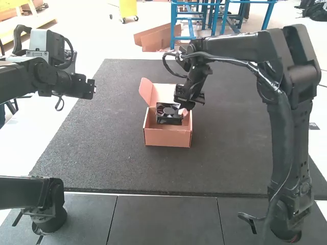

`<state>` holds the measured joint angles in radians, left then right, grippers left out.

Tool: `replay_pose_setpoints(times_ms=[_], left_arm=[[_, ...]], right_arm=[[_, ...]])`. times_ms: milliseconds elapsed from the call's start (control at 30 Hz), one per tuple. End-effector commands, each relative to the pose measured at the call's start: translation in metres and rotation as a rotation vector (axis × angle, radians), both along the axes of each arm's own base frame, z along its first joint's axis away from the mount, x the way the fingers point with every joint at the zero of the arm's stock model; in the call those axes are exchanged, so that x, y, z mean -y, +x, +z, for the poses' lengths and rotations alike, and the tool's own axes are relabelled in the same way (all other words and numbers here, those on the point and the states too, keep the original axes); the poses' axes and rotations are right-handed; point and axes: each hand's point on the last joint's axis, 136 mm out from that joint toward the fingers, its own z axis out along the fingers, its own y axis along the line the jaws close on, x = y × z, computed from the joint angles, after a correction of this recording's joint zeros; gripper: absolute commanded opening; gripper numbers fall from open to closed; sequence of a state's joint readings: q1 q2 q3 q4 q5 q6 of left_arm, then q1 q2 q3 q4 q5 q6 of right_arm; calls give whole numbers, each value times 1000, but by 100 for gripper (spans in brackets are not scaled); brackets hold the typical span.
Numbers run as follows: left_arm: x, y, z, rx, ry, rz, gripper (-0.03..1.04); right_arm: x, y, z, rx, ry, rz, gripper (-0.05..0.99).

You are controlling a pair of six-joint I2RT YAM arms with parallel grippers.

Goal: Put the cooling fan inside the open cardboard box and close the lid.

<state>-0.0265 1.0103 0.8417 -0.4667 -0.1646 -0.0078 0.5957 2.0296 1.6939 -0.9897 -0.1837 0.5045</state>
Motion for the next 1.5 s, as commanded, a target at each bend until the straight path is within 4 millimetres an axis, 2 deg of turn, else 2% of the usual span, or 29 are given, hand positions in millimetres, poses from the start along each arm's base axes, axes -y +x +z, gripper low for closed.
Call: replay_pose_setpoints(times_ms=[0, 233, 467, 533, 633, 700, 800, 900, 1033, 1100, 1267, 1467], left_arm=[[2, 3, 25, 68, -8, 0, 97], [2, 4, 34, 82, -12, 4, 97], [2, 3, 35, 79, -13, 3, 97], [2, 3, 35, 79, -13, 5, 97], [2, 3, 35, 79, -13, 5, 97], [2, 3, 35, 81, -13, 3, 97], [2, 2, 33, 76, -13, 5, 97], [2, 2, 30, 76, -13, 3, 97], [2, 3, 28, 78, -13, 3, 97], [2, 4, 27, 81, -13, 3, 97], [2, 7, 26, 84, -15, 6, 97], [3, 14, 20, 69, -15, 3, 97]], right_arm=[[-11, 8, 8, 35, 24, 16, -1], [-7, 15, -18, 20, -27, 8, -1], [-12, 28, -25, 51, -28, 3, 0], [-13, 31, -25, 55, -26, 6, 10], [-17, 37, -20, 72, -15, 6, 37], [-20, 40, -12, 82, -6, 6, 60], [-25, 44, -1, 93, 19, 7, 72], [-37, 48, 26, 105, 94, 15, 80], [-41, 53, 59, 139, 166, 24, 85], [-35, 54, 80, 194, 180, 55, 88], [-13, 56, 105, 288, 172, 133, 90], [29, 58, 123, 449, 87, 161, 90]])
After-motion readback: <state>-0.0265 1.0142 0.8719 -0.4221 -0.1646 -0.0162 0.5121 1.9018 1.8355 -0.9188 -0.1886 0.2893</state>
